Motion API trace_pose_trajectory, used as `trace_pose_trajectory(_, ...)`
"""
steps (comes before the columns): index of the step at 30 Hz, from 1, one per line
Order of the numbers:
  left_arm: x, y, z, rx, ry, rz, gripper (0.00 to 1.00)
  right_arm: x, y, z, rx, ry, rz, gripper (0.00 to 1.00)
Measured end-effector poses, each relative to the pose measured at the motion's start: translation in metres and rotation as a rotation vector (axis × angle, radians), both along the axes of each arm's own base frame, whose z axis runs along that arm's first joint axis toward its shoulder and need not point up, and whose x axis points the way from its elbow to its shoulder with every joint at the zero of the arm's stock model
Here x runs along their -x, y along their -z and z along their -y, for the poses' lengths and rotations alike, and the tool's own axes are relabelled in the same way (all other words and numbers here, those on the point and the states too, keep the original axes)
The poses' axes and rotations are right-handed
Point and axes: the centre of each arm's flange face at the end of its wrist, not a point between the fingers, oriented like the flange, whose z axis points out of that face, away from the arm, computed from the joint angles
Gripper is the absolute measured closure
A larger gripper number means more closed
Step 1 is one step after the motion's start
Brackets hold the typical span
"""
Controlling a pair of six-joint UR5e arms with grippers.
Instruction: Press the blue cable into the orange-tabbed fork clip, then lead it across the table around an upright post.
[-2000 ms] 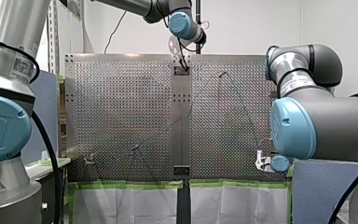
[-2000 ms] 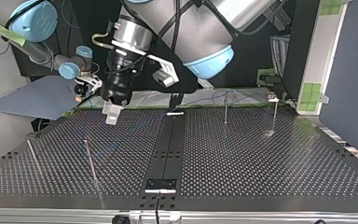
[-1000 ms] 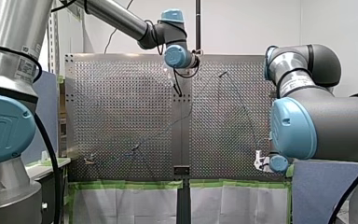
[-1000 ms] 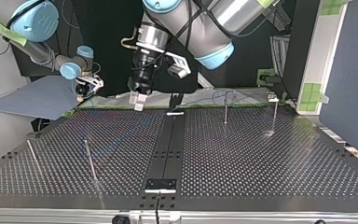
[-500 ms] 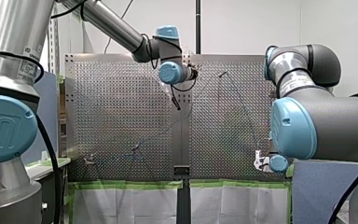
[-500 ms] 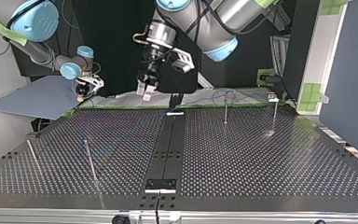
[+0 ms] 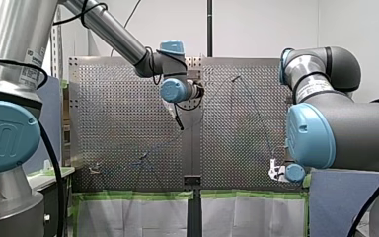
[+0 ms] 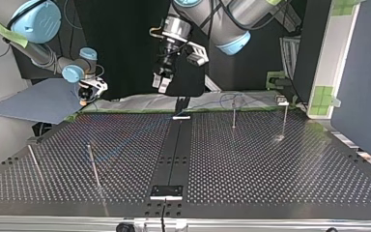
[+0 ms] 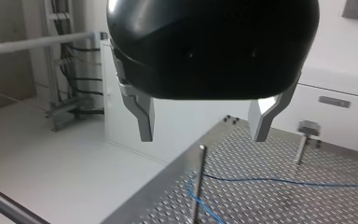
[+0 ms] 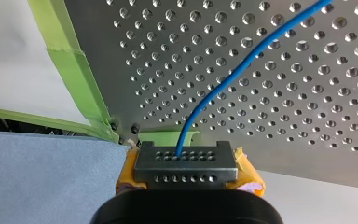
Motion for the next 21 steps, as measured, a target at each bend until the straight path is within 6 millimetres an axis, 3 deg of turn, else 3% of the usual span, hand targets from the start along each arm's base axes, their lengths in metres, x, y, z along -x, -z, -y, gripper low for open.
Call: trace_pose_trajectory(21, 0.033, 0.08, -0.049, -0.171, -0.027, -0.113, 0.0, -0.003, 0.0, 0.0, -0.006, -0.009, -0.023, 1.0)
